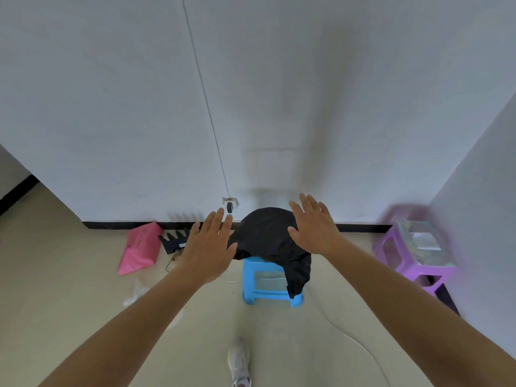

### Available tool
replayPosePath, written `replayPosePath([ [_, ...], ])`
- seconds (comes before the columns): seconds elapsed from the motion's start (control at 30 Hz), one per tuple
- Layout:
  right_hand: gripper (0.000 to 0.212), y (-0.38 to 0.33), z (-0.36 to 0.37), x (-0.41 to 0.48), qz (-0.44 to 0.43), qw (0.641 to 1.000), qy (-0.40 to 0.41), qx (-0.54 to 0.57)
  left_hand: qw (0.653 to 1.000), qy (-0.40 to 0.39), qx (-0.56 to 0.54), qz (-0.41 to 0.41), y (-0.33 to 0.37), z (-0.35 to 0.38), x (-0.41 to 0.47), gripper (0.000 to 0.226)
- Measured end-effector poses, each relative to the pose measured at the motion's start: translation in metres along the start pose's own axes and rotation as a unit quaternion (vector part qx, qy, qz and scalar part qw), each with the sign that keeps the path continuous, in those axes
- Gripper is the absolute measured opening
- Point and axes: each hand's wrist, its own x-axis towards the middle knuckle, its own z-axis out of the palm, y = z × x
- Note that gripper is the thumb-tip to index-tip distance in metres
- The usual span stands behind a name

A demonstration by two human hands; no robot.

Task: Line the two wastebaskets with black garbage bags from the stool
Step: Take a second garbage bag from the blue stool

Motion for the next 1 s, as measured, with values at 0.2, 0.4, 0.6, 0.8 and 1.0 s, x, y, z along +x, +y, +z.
replayPosePath([
  [0.2,0.070,0.002,0.041,0.107,0.060,0.996,-0.056,0.019,0.997,-0.047,0.002,0.068,-0.044,0.059,0.136,0.066],
  [0.4,0.079,0.007,0.104,0.165,0.112,0.983,-0.130,0.063,0.980,-0.137,-0.007,0.145,-0.048,0.139,0.221,0.067],
  [0.6,0.089,0.017,0.220,0.189,0.113,0.974,-0.178,0.086,0.969,-0.207,-0.050,0.123,-0.027,0.251,0.270,0.067],
  [0.8,0.115,0.009,0.364,0.173,0.173,0.965,-0.157,0.116,0.956,-0.277,-0.078,0.061,0.007,0.393,0.275,0.076],
  [1.0,0.083,0.001,0.457,0.149,0.216,0.964,-0.127,0.086,0.968,-0.229,-0.073,0.075,0.019,0.489,0.248,0.049],
])
